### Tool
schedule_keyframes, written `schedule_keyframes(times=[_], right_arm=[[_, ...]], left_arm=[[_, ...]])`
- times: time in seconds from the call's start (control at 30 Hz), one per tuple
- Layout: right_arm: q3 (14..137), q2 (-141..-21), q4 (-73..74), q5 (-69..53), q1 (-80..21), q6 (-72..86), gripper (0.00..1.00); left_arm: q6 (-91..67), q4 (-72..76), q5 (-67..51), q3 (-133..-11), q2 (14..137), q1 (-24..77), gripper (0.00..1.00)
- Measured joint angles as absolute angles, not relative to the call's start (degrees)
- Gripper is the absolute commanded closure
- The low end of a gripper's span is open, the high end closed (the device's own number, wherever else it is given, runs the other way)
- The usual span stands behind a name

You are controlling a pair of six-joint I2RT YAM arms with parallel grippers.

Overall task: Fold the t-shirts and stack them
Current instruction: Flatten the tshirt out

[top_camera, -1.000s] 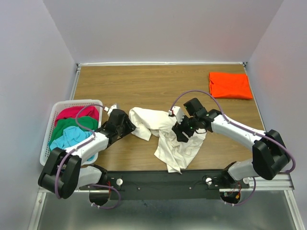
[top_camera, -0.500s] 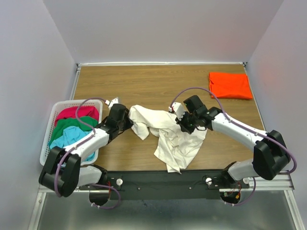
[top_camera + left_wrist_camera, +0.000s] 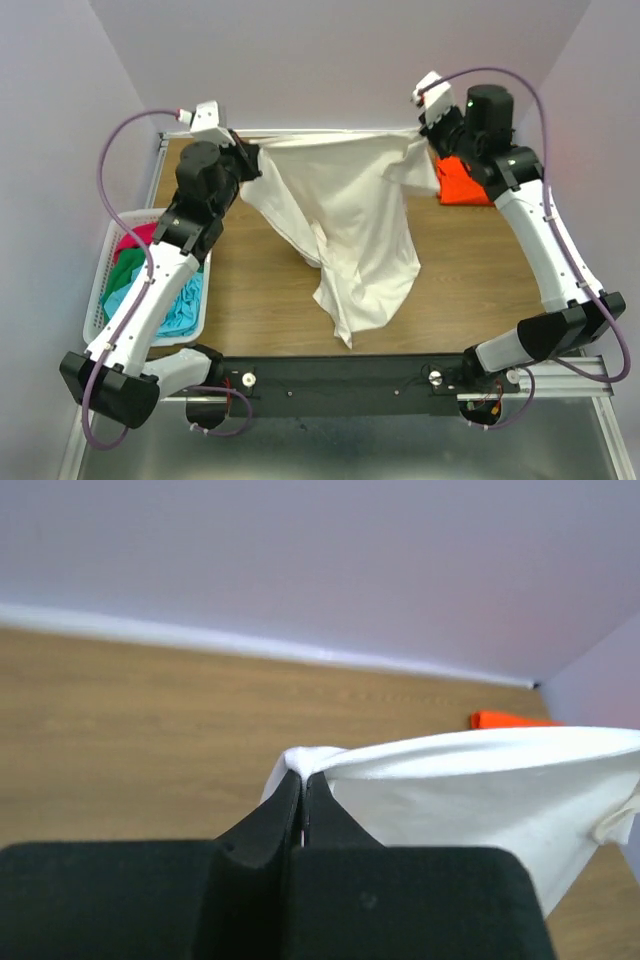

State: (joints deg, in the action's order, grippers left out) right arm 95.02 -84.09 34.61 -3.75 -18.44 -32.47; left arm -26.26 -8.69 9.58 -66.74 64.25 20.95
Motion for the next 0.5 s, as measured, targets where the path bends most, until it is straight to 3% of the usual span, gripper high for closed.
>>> schedule_keyframes(times=[0.3,0.5], right_arm=[[112.33,-84.66,34.28,-9.58,-16.67,-33.08,0.99],[112.46,-82.19,34.22,-11.66,-16.64,-33.52,0.99]], left_arm=[[-17.34,-9.78,8.93,-89.91,68.27,20.84,1.0],[-15.92,-8.75,5.04,-91.66,67.37,20.6,1.0]])
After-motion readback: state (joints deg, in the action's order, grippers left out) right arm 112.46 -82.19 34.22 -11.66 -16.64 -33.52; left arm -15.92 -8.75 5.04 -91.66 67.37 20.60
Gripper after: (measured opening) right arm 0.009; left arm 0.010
